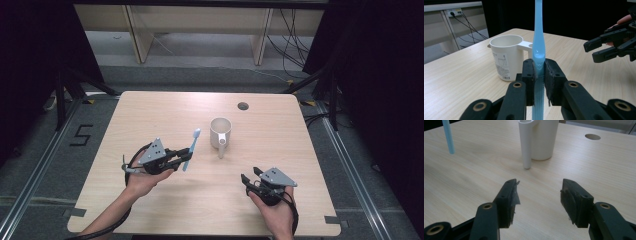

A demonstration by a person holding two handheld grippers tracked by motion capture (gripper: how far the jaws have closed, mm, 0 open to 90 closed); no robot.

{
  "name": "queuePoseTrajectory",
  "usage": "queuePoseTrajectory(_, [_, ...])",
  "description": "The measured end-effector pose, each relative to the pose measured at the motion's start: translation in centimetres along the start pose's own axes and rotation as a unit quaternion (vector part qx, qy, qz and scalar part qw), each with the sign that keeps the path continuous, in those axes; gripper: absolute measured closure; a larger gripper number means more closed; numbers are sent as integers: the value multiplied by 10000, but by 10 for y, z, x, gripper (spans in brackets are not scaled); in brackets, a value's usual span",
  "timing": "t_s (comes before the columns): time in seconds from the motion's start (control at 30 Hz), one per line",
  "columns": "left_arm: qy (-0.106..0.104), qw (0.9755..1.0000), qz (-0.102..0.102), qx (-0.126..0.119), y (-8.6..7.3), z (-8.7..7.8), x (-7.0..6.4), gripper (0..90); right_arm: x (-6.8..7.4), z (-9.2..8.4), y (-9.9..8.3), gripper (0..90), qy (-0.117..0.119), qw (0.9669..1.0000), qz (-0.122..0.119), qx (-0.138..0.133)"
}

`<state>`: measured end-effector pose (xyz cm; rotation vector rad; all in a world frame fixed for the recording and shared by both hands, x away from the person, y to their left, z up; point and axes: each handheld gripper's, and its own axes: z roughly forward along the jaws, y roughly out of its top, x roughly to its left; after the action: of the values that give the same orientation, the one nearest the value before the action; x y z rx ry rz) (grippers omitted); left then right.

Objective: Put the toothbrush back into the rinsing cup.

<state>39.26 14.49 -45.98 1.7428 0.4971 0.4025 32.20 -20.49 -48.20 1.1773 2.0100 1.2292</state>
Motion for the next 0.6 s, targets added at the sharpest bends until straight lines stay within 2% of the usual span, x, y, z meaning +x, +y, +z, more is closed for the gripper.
queuePoseTrajectory(0.03, [7, 10000, -5, -31, 0, 0, 0, 784, 1, -1, 1, 472, 38, 9999, 130, -32])
queuePoseTrajectory(0.23, [37, 10000, -22, -66, 1, 1, 1, 784, -3, -3, 3, 470, 17, 9999, -61, -134])
queuePoseTrajectory(0.4, [57, 9999, -26, -147, 3, 3, 1, 784, -4, -4, 2, 469, 5, 9999, -46, -125])
queuePoseTrajectory(0.47, [65, 9998, -28, -167, 3, 4, 1, 784, -2, -5, 2, 468, 53, 9999, 119, -99])
queuePoseTrajectory(0.53, [79, 9998, -11, -198, 3, 4, 0, 784, -2, -6, 2, 467, 64, 9999, 99, -104])
queuePoseTrajectory(0.57, [101, 9997, -19, -226, 3, 4, 0, 784, -4, -6, 2, 467, 15, 9999, -18, -164])
queuePoseTrajectory(0.6, [121, 9996, -13, -247, 3, 4, 0, 784, -3, -6, 2, 467, 82, 9998, 49, -167])
